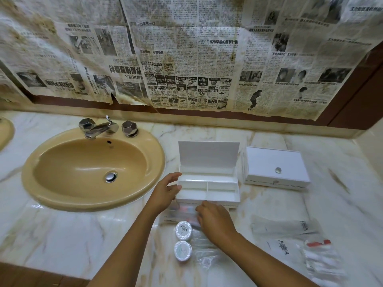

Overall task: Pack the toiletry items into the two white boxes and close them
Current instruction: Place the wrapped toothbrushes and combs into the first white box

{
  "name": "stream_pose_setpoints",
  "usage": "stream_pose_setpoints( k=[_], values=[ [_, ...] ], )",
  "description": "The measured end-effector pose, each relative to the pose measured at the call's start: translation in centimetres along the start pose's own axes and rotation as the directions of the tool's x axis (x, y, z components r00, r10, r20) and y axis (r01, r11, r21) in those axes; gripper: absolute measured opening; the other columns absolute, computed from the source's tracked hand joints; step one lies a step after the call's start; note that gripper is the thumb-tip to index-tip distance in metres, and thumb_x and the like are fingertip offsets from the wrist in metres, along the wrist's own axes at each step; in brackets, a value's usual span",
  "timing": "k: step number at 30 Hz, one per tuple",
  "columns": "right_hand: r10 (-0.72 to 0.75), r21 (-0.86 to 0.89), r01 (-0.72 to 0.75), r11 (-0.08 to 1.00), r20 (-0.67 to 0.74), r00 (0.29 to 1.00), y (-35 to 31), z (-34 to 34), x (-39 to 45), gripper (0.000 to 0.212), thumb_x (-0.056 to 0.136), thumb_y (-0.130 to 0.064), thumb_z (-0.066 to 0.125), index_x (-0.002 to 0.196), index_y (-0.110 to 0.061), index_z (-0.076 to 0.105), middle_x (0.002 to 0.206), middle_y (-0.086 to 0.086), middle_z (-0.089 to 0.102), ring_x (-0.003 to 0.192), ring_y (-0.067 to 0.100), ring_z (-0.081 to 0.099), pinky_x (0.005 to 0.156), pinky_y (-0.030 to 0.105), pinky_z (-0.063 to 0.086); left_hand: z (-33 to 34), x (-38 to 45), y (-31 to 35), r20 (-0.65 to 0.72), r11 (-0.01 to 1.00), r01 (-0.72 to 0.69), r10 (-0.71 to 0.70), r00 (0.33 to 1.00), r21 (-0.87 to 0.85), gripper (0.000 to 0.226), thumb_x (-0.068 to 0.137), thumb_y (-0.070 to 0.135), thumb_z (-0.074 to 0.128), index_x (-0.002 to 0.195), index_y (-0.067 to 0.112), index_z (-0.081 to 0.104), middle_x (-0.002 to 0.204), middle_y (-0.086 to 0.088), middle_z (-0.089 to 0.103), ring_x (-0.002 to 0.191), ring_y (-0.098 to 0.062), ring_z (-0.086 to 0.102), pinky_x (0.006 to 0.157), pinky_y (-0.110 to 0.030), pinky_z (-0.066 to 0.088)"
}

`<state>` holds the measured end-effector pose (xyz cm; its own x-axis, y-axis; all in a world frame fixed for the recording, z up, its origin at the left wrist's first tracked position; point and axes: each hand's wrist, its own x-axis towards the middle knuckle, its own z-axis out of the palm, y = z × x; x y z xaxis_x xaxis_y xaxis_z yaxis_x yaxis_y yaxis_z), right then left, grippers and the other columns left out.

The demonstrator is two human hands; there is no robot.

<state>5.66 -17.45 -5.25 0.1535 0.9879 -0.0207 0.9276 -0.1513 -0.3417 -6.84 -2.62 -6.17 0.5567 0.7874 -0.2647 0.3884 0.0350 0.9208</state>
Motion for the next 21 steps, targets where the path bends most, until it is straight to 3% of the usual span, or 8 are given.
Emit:
stream_pose_setpoints(
  k=[3, 6, 9, 11, 13, 16, 19, 21],
  values=[
    [0.005, -0.080, -0.002, 0.997, 0.036, 0.999, -0.3, -0.2, 0.0, 0.027, 0.058, -0.035, 0.084, 0.054, -0.019, 0.062, 0.055, -0.002, 0.056, 0.044, 0.016, 0.052, 0.049, 0.020, 0.026, -0.2, 0.0, 0.2, 0.018, 1.000, -0.018, 0.018, 1.000, -0.004, 0.036, 0.095, 0.014, 0.059, 0.126, 0.031, 0.054, 0.127, 0.008, 0.051, 0.109, -0.011, 0.059, 0.074, -0.016, 0.049],
    [0.041, -0.077, -0.040, 0.996, 0.016, 0.999, -0.5, -0.4, 0.0, 0.032, 0.048, -0.030, 0.091, 0.050, -0.023, 0.060, 0.050, -0.006, 0.052, 0.036, 0.011, 0.046, 0.045, 0.017, 0.021, -0.5, 0.1, 0.4, 0.026, 0.999, -0.037, 0.036, 0.999, 0.033, 0.037, 0.095, 0.008, 0.057, 0.127, 0.028, 0.056, 0.125, 0.013, 0.052, 0.119, -0.005, 0.051, 0.073, -0.008, 0.048],
    [0.025, -0.019, -0.026, 0.999, -0.059, 0.998, -0.9, -1.5, -0.1, 0.019, 0.067, -0.024, 0.081, 0.063, -0.017, 0.063, 0.063, -0.001, 0.058, 0.043, 0.015, 0.046, 0.043, 0.016, 0.013, -1.0, 0.2, 0.2, 0.051, 0.999, -0.029, 0.027, 0.998, 0.041, 0.038, 0.097, 0.009, 0.054, 0.128, 0.029, 0.056, 0.130, 0.014, 0.052, 0.121, 0.001, 0.047, 0.077, -0.011, 0.046],
    [0.044, 0.019, -0.043, 0.999, -0.088, 0.995, -0.9, -2.0, 0.0, 0.015, 0.087, -0.027, 0.061, 0.085, -0.013, 0.064, 0.083, 0.003, 0.061, 0.060, 0.021, 0.053, 0.046, 0.020, 0.023, -1.2, 0.4, 0.0, 0.073, 0.999, -0.026, 0.023, 0.997, 0.035, 0.038, 0.097, 0.009, 0.054, 0.129, 0.030, 0.057, 0.134, 0.013, 0.052, 0.121, 0.002, 0.047, 0.083, -0.014, 0.043],
    [0.052, 0.042, -0.048, 0.998, -0.092, 0.994, -0.9, -2.9, 0.2, 0.019, 0.093, -0.029, 0.049, 0.095, -0.015, 0.061, 0.092, 0.000, 0.061, 0.072, 0.021, 0.058, 0.057, 0.026, 0.038, -1.4, 0.5, -0.1, 0.081, 0.999, -0.033, 0.031, 0.996, 0.026, 0.039, 0.097, 0.009, 0.054, 0.128, 0.032, 0.057, 0.135, 0.012, 0.053, 0.123, 0.001, 0.047, 0.086, -0.016, 0.044],
    [0.107, 0.099, -0.092, 0.991, -0.157, 0.982, -0.7, -4.1, 0.9, 0.016, 0.092, -0.027, 0.049, 0.092, -0.018, 0.062, 0.090, -0.003, 0.062, 0.072, 0.017, 0.059, 0.064, 0.029, 0.047, -1.6, 0.6, -0.2, 0.089, 1.000, -0.008, 0.009, 0.996, -0.010, 0.039, 0.097, 0.011, 0.055, 0.124, 0.038, 0.059, 0.135, 0.011, 0.053, 0.124, -0.004, 0.049, 0.085, -0.027, 0.051],
    [0.114, 0.113, -0.086, 0.990, -0.266, 0.957, -0.3, -4.9, 1.9, 0.008, 0.086, -0.022, 0.059, 0.081, -0.017, 0.062, 0.077, -0.004, 0.062, 0.060, 0.017, 0.058, 0.055, 0.028, 0.046, -1.6, 0.5, -0.3, 0.094, 1.000, 0.009, -0.008, 0.996, -0.011, 0.051, 0.094, -0.001, 0.047, 0.120, 0.041, 0.060, 0.135, 0.011, 0.052, 0.125, -0.008, 0.048, 0.089, -0.035, 0.052],
    [0.123, 0.129, -0.083, 0.988, -0.345, 0.930, 0.1, -5.3, 2.7, 0.007, 0.083, -0.019, 0.061, 0.077, -0.017, 0.061, 0.073, -0.004, 0.061, 0.057, 0.016, 0.057, 0.050, 0.027, 0.046, -1.5, 0.5, -0.2, 0.078, 1.000, 0.014, -0.013, 0.997, -0.019, 0.047, 0.095, 0.003, 0.050, 0.116, 0.044, 0.060, 0.133, 0.011, 0.052, 0.122, -0.012, 0.050, 0.086, -0.035, 0.054]
  ],
)
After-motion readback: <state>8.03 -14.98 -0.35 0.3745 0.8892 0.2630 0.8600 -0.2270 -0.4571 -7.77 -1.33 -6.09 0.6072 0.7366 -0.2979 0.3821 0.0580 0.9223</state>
